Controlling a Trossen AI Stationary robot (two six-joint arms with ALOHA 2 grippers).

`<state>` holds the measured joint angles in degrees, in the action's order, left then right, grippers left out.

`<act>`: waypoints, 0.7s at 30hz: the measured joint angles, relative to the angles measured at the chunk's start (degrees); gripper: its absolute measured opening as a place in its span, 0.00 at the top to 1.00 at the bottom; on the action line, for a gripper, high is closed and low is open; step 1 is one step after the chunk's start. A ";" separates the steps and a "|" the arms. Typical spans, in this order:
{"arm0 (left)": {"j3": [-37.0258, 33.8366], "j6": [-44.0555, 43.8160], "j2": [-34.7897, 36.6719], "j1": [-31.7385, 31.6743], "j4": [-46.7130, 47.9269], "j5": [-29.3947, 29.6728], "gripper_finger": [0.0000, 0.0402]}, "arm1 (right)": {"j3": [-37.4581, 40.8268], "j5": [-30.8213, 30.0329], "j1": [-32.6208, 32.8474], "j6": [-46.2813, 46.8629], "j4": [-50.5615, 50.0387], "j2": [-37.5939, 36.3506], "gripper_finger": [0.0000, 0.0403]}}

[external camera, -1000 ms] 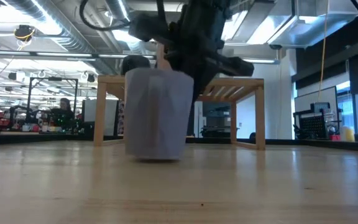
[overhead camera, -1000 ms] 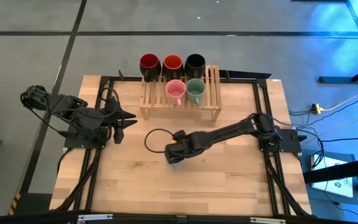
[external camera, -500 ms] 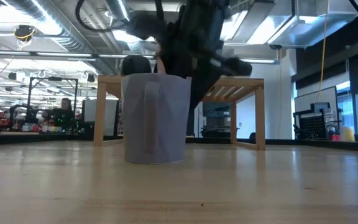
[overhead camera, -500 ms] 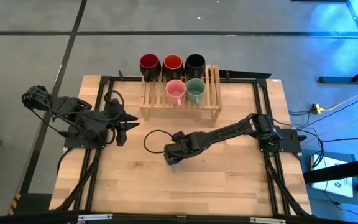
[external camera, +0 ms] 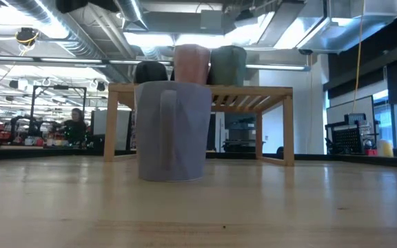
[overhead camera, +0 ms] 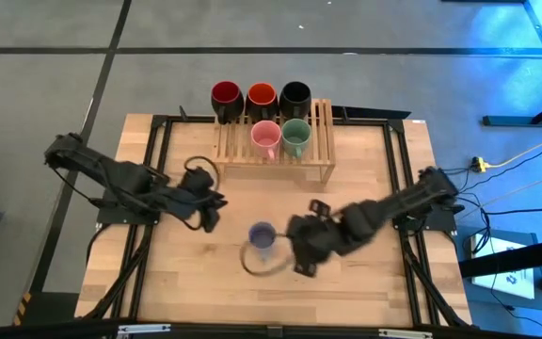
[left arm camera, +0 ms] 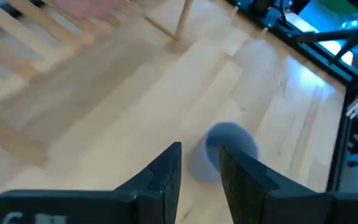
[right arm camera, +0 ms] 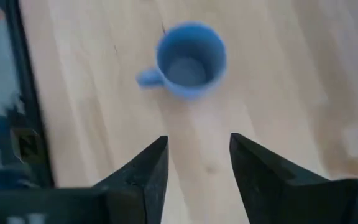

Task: Place coffee mugs
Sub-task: Put the blue mug on the shelf

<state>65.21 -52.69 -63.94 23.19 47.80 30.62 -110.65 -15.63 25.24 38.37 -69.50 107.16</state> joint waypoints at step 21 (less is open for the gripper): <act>17.31 -10.97 -32.89 -6.41 1.49 -21.02 0.81 | 46.66 -5.39 14.64 24.58 8.05 -29.58 0.63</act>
<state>82.52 -63.66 -96.83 16.78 49.29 9.61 -63.99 -21.02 39.88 62.94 -61.45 77.58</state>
